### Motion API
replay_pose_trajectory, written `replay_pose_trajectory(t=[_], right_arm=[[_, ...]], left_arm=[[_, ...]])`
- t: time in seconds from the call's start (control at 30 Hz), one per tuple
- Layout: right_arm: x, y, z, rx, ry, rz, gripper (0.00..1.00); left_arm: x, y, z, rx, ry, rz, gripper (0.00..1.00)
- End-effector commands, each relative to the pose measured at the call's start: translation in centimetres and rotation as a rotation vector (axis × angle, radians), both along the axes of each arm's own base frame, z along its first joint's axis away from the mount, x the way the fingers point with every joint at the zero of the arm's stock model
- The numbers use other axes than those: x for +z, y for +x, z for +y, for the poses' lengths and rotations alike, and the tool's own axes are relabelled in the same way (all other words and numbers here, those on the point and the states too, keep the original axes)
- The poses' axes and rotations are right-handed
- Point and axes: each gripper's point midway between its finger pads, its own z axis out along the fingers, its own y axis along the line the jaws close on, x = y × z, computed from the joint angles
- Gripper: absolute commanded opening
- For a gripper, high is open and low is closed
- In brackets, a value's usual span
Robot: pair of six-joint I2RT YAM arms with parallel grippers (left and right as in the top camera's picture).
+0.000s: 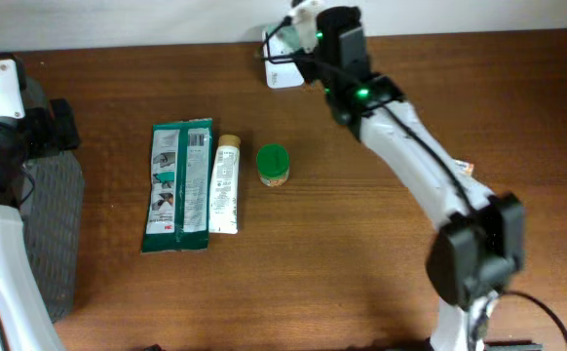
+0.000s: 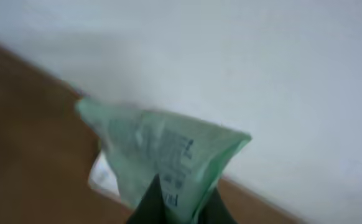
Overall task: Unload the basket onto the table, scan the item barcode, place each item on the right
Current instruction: 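Lift the mint-green packet and hold it under the scanner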
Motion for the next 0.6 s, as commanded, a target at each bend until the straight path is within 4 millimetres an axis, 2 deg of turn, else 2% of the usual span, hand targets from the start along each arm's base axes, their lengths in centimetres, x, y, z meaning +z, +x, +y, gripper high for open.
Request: replay_pose_trajectory(t=[0.0,0.1,0.23,0.3,0.57], right_arm=[[-1.8,3.6,0.2,-0.006,-0.255,-0.175,0.04],[-2.4,5.5,1.0,0.014,-0.383,-0.318,0.04],[-5.6,6.9,1.6,0.037,-0.562,-0.403,0.04],[-6.7,7.2,1.8,0.034,-0.576,-0.421,0.04],[-6.4,7.3,1.8,0.017,-0.563,-0.457,0.04]], left_arm=[[0.2,0.0,0.0,-0.015,0.005,-0.005,0.99],[0.2,0.0,0.0,-0.015,0.005,-0.005,0.99],[0.2,0.0,0.0,-0.015,0.005,-0.005,0.99],[0.2,0.0,0.0,-0.015,0.005,-0.005,0.99],[0.2,0.0,0.0,-0.015,0.005,-0.005,0.99]])
